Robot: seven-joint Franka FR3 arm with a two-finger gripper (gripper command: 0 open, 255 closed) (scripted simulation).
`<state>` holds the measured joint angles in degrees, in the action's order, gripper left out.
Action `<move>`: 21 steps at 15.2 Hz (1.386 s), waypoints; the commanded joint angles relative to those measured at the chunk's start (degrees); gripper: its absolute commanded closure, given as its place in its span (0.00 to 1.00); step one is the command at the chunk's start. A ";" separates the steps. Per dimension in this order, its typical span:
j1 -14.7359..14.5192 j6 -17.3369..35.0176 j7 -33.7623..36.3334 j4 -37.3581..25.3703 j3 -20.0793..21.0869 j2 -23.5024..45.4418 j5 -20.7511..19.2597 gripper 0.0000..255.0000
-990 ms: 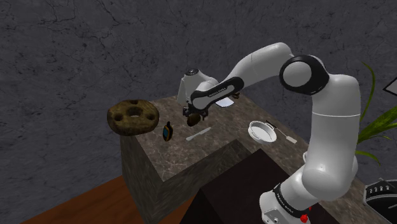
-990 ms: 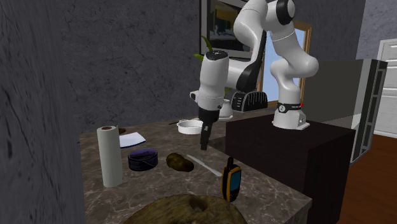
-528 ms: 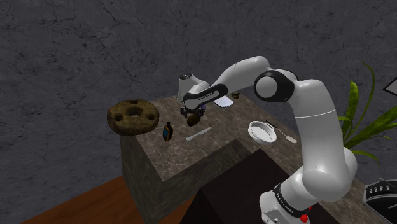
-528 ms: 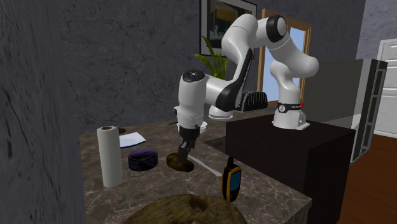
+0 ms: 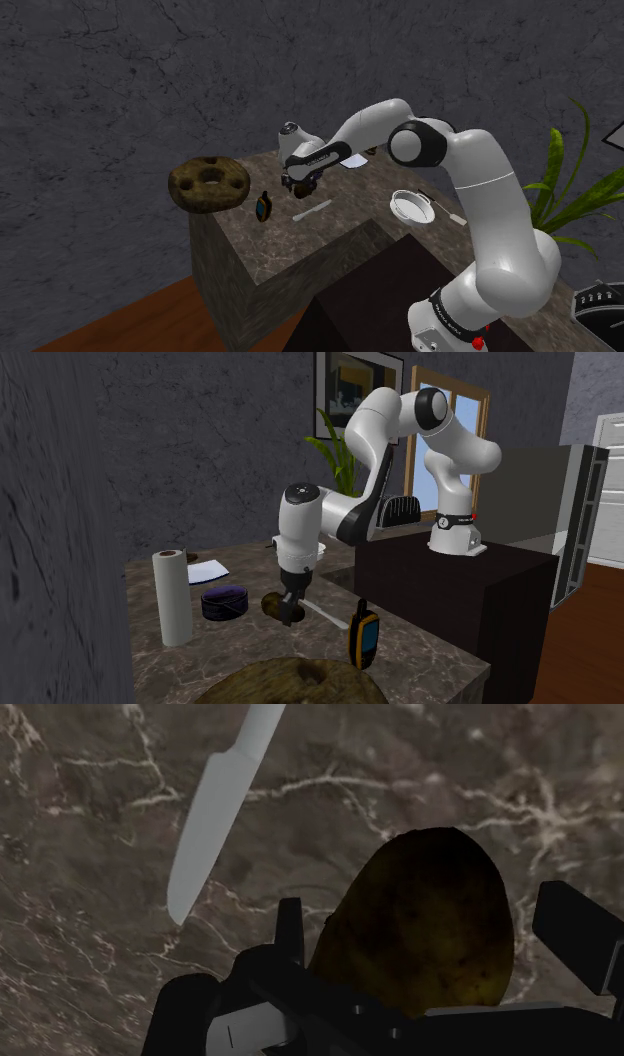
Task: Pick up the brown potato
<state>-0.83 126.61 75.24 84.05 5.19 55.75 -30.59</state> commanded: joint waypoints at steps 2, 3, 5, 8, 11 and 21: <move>0.05 0.24 -0.01 -0.30 -0.10 0.48 -0.07 1.00; 0.04 0.26 0.01 -0.31 -0.10 0.51 -0.07 1.00; 0.04 0.25 0.02 -0.31 -0.10 0.51 -0.07 1.00; 0.01 0.26 0.05 -0.34 -0.10 0.55 -0.07 1.00; 0.00 0.30 0.11 -0.19 -0.09 0.47 -0.09 1.00; 0.56 -2.82 -1.28 2.97 0.83 -5.95 0.84 1.00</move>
<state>-0.32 124.10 74.06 86.60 5.91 50.53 -29.84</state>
